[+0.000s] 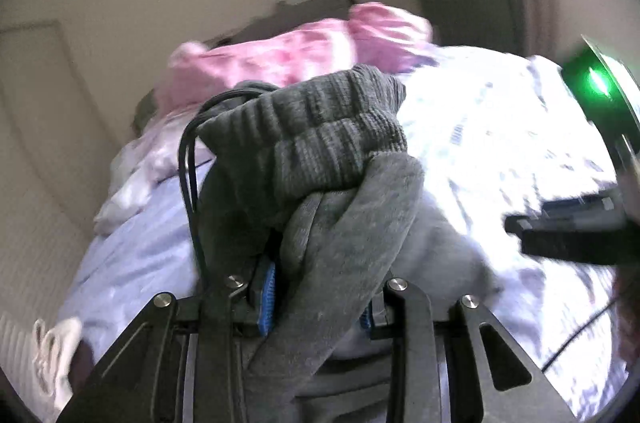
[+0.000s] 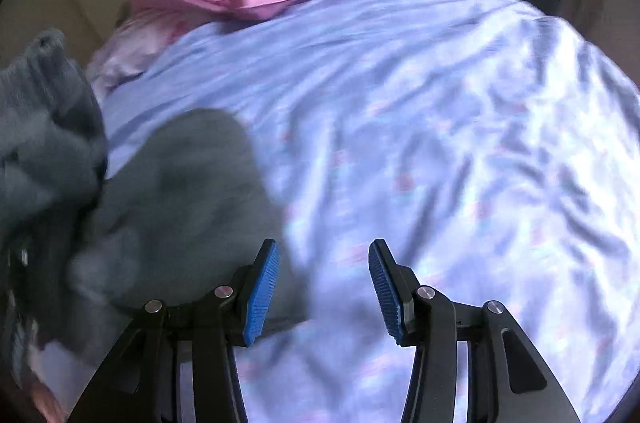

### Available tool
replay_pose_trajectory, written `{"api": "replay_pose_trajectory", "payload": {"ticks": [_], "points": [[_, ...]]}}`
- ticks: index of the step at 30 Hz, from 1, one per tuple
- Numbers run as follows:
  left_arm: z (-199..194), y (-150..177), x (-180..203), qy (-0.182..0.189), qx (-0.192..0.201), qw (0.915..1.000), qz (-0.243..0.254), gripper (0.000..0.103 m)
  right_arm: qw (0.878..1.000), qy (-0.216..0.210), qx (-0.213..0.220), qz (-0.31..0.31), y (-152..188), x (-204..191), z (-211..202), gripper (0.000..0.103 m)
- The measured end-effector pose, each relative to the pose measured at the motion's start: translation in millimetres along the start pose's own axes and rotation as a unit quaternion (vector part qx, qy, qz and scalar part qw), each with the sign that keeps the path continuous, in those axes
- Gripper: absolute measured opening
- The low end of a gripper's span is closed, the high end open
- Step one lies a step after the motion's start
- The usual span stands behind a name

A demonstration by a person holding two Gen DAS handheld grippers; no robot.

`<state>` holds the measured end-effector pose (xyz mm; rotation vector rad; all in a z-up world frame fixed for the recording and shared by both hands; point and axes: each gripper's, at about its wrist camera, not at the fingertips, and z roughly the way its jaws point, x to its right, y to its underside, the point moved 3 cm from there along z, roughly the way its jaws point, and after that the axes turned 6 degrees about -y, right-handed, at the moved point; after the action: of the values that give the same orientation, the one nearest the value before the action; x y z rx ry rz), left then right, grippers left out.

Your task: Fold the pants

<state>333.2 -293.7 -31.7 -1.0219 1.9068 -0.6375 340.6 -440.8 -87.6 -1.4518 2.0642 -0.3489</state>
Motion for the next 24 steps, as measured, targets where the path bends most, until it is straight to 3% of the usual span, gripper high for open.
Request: {"api": "replay_pose_trajectory", "payload": {"ticks": [4, 9, 11, 13, 14, 15, 17, 21, 24], "points": [[5.9, 16.3, 43.4, 0.002, 0.017, 0.9975, 0.069, 0.031, 1.0, 0.024, 0.006, 0.018, -3.8, 31.2, -4.4, 0.048], [19.8, 38.9, 56.2, 0.005, 0.013, 0.9928, 0.119, 0.036, 0.998, 0.042, 0.031, 0.032, -11.4, 53.0, -21.3, 0.048], [16.6, 39.5, 58.4, 0.025, 0.019, 0.9918, 0.124, 0.052, 0.998, 0.033, 0.056, 0.019, -17.4, 48.4, -40.3, 0.048], [6.2, 36.3, 59.3, 0.08, 0.01, 0.9909, 0.108, 0.083, 0.996, 0.012, 0.087, -0.005, -26.1, 36.0, -58.9, 0.05], [2.8, 34.3, 61.4, 0.092, 0.01, 0.9905, 0.101, 0.088, 0.994, -0.003, 0.105, -0.025, -29.7, 25.8, -72.7, 0.053], [-4.8, 33.0, 62.1, 0.097, 0.015, 0.9904, 0.097, 0.091, 0.993, -0.012, 0.115, -0.037, -31.0, 19.4, -82.0, 0.064], [-23.7, 32.6, 63.6, 0.094, 0.029, 0.9904, 0.098, 0.091, 0.989, -0.032, 0.133, -0.057, -33.4, 4.4, -96.8, 0.072], [-69.8, 40.9, 46.8, 0.107, 0.059, 0.9887, 0.087, 0.091, 0.985, -0.025, 0.151, -0.077, -33.0, -12.5, -112.2, 0.072], [-92.3, 45.4, 11.5, 0.091, 0.074, 0.9911, 0.062, 0.091, 0.985, -0.041, 0.149, -0.072, -32.9, -16.9, -113.6, 0.072]]}}
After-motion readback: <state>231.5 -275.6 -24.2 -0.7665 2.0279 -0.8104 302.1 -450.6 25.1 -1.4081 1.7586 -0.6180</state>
